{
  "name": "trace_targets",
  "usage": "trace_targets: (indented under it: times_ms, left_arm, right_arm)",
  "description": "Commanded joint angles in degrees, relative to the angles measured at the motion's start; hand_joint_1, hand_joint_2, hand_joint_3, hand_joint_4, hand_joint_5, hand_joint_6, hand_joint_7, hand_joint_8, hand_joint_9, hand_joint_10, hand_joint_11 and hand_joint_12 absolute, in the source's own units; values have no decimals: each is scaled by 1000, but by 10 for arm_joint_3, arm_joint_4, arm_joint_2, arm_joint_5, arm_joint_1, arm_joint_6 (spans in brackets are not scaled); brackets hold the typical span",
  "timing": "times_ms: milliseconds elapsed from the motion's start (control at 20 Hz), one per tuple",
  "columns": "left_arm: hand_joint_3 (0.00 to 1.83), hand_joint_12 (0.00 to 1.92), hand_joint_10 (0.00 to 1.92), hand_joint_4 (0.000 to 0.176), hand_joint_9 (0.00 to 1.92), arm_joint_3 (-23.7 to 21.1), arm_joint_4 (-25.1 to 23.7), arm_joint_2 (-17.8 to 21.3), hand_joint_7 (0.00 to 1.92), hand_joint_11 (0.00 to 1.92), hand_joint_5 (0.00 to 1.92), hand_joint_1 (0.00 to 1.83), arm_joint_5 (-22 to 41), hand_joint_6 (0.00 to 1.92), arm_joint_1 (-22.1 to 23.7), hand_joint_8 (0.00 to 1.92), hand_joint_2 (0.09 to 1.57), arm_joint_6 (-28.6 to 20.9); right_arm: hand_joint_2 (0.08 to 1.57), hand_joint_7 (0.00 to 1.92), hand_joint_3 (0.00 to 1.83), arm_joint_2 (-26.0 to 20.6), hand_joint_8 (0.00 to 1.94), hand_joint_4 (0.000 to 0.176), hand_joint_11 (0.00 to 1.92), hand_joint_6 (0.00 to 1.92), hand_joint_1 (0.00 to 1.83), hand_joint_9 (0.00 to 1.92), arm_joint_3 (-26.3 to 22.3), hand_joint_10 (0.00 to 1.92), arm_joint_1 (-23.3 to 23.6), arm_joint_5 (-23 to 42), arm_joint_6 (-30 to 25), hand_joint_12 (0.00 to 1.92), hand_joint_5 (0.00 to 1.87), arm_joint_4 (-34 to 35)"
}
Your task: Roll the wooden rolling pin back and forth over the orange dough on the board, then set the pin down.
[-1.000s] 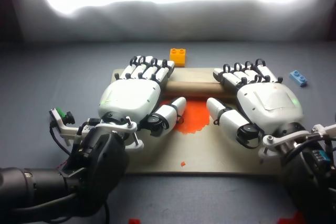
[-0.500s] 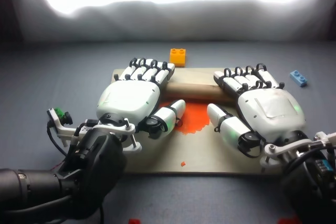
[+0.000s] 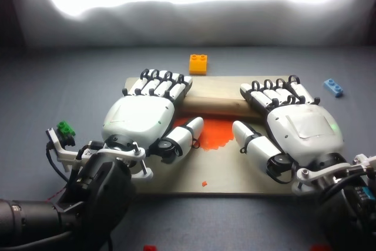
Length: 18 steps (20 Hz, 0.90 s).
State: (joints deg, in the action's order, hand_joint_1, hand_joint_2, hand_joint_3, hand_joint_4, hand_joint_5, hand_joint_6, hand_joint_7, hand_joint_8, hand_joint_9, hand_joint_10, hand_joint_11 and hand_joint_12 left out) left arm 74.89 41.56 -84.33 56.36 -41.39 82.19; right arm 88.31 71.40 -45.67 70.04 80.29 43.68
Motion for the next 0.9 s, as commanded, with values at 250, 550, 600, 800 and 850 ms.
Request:
trace_targets:
  times_ms: [250,550,600,800,850]
  left_arm:
    - [0,174,5,0,134,-18,-1,11,200,0,180,0,24,5,-18,3,1521,-2]
    - [1,129,3,0,136,-32,0,21,206,0,182,0,30,2,-23,1,1523,0]
    - [1,124,0,0,129,-35,0,23,188,0,152,0,31,0,-24,0,1524,2]
    - [1,56,2,0,111,-42,0,29,176,0,161,0,32,10,-26,5,1524,5]
    - [1,56,2,0,111,-44,0,31,176,0,161,0,33,10,-26,5,1524,6]
  right_arm:
    - [1568,359,43,-1,1,0,0,1,0,275,-12,2,-10,42,10,694,333,-15]
    - [1568,383,16,-1,8,0,0,12,0,291,-27,8,-17,49,20,713,359,-15]
    - [1571,366,14,-1,1,0,0,9,0,265,-30,4,-18,52,22,639,357,-15]
    - [1569,345,38,-1,0,0,0,0,0,260,-38,0,-21,58,30,597,322,-15]
    - [1569,345,38,-1,0,0,0,0,0,260,-41,0,-23,60,31,597,322,-15]
